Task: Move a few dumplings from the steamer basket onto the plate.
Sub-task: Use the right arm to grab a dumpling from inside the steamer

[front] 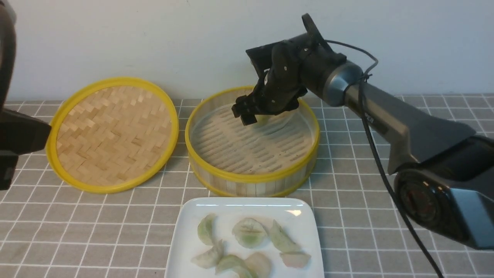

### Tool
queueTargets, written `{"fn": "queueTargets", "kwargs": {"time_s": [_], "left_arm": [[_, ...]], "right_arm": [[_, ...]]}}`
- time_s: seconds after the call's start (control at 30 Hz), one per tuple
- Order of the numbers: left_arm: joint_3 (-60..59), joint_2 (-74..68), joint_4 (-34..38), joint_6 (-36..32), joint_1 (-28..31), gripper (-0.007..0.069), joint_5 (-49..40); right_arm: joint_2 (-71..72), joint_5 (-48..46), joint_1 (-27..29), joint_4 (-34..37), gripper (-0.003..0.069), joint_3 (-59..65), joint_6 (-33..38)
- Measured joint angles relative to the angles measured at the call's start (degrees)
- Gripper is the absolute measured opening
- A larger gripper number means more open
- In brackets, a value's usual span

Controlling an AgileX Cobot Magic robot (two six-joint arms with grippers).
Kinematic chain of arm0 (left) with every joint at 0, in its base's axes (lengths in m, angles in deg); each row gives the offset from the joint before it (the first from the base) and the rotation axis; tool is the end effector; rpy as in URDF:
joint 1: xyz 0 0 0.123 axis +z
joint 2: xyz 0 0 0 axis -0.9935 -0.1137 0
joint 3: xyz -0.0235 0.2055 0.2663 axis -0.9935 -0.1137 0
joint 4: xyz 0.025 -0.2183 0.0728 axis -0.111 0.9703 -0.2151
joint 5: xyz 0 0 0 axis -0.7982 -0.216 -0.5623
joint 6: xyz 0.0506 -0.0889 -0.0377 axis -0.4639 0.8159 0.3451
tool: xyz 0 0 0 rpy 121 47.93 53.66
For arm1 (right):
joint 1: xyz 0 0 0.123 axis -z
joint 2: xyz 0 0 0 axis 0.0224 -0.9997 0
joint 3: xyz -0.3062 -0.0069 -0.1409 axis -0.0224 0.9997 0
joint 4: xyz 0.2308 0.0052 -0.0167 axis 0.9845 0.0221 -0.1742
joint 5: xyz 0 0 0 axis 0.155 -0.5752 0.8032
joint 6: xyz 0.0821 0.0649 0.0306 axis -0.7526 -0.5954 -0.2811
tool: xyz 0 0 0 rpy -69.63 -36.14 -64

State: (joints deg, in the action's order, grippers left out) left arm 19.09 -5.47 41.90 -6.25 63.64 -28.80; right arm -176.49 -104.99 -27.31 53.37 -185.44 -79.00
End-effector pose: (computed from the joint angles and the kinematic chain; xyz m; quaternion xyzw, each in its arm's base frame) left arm 0.0862 -0.0437 0.4572 0.2156 0.8879 -0.1027 0.3931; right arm 0.5109 0.2761 0.2065 -0.1768 0.9516 0.0684 0.2419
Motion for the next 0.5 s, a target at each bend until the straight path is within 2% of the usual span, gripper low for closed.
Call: {"fn": "queueTargets", "kwargs": {"time_s": [0.27, 0.5], "left_arm": [[0.0, 0.0, 0.0, 0.0, 0.0, -0.0005, -0.1], [0.0, 0.0, -0.5, 0.0, 0.0, -0.0005, -0.3]], "right_arm": [[0.1, 1.8, 0.0, -2.3, 0.0591, -0.1, -0.4], [3.0, -10.2, 0.0, -2.6, 0.0588, -0.3, 0.5]]}}
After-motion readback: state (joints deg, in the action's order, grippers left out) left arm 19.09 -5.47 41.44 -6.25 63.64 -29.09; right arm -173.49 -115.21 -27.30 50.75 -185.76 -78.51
